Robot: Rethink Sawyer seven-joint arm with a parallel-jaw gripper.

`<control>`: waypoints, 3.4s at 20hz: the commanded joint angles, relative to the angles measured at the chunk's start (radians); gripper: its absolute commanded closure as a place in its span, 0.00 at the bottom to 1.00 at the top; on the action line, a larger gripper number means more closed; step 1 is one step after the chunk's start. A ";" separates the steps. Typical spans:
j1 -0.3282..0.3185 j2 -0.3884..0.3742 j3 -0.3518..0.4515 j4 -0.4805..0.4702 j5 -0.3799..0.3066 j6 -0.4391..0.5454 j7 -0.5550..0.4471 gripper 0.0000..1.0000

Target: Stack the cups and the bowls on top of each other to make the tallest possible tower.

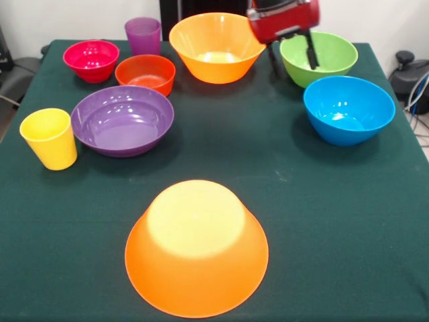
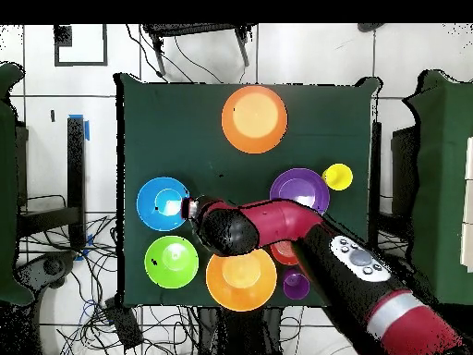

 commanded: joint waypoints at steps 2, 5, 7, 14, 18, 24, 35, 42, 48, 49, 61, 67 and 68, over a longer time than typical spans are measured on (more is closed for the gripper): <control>0.134 0.086 -0.217 -0.034 0.024 -0.127 0.233 0.00; 0.185 0.135 -0.283 -0.067 0.013 -0.201 0.256 0.00; 0.206 0.171 -0.320 -0.094 0.007 -0.237 0.252 0.00; 0.237 0.177 -0.403 -0.124 0.015 -0.278 0.218 0.00; 0.248 0.190 -0.423 -0.132 0.027 -0.298 0.207 0.00; 0.305 0.271 -0.469 -0.182 0.052 -0.370 0.226 0.00; 0.339 0.258 -0.466 -0.153 0.104 -0.359 0.234 0.00; 0.284 0.179 -0.391 -0.098 0.119 -0.285 0.208 0.00; 0.228 0.149 -0.323 -0.080 0.125 -0.246 0.184 0.00; 0.221 0.144 -0.310 -0.075 0.127 -0.243 0.184 0.00; 0.275 0.103 -0.288 -0.046 0.204 -0.266 0.234 0.00; 0.274 0.116 -0.268 -0.035 0.222 -0.269 0.224 0.00; 0.278 0.112 -0.271 -0.032 0.225 -0.272 0.225 0.00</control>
